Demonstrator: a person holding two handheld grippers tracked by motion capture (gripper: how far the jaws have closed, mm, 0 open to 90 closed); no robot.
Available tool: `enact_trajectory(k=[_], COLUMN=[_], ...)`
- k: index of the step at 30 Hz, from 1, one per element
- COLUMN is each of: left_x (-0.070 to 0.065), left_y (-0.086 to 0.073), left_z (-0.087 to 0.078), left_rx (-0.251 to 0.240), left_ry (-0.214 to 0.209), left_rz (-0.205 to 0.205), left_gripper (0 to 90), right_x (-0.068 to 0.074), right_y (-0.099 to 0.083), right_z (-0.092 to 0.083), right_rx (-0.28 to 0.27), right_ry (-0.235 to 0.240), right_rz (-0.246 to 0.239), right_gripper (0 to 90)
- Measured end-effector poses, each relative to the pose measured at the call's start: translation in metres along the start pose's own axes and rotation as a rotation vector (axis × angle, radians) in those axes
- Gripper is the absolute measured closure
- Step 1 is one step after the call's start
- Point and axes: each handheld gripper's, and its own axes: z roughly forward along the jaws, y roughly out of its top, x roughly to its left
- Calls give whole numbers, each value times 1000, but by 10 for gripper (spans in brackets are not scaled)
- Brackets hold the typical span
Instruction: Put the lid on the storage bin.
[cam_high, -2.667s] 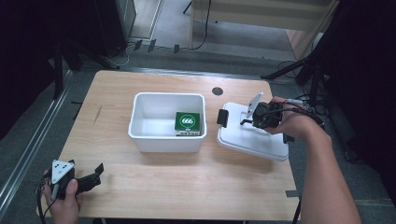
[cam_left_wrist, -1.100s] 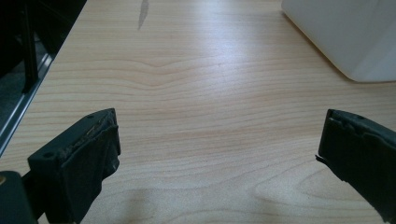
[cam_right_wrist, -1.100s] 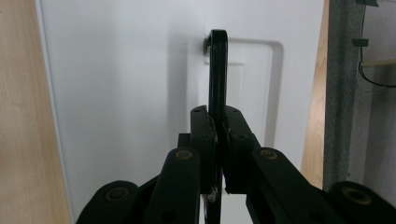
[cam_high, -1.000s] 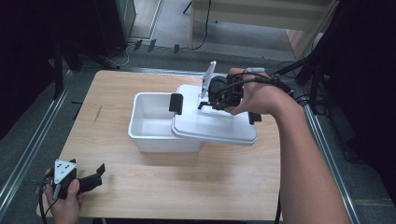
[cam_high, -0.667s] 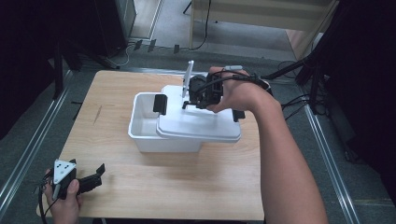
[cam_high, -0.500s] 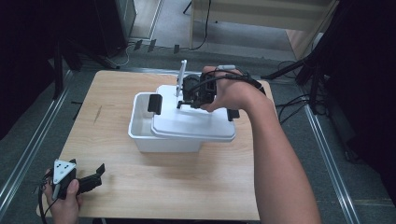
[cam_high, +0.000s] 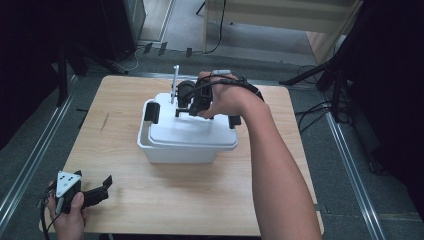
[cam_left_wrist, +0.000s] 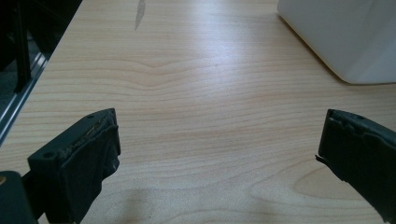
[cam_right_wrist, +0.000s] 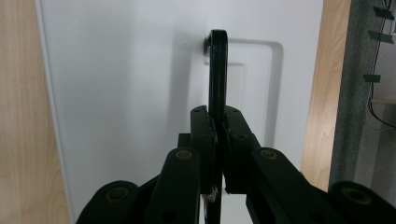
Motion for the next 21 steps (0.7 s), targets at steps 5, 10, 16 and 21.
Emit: enact_trajectory(k=[5, 10, 16, 21], left_x=[0, 0, 0, 1], left_y=[0, 0, 0, 0], left_z=[0, 0, 0, 0], left_rx=[-2, -3, -2, 0], left_ry=[-3, -6, -8, -9], left_rz=[0, -4, -3, -2], left_gripper=[0, 0, 0, 0], right_x=[-3, -6, -7, -8], right_y=[12, 20, 31, 38], right_z=[7, 12, 17, 20], right_rx=[12, 21, 20, 24], right_ry=[6, 10, 11, 17], right_rz=[-8, -12, -23, -25], right_gripper=[854, 854, 854, 854])
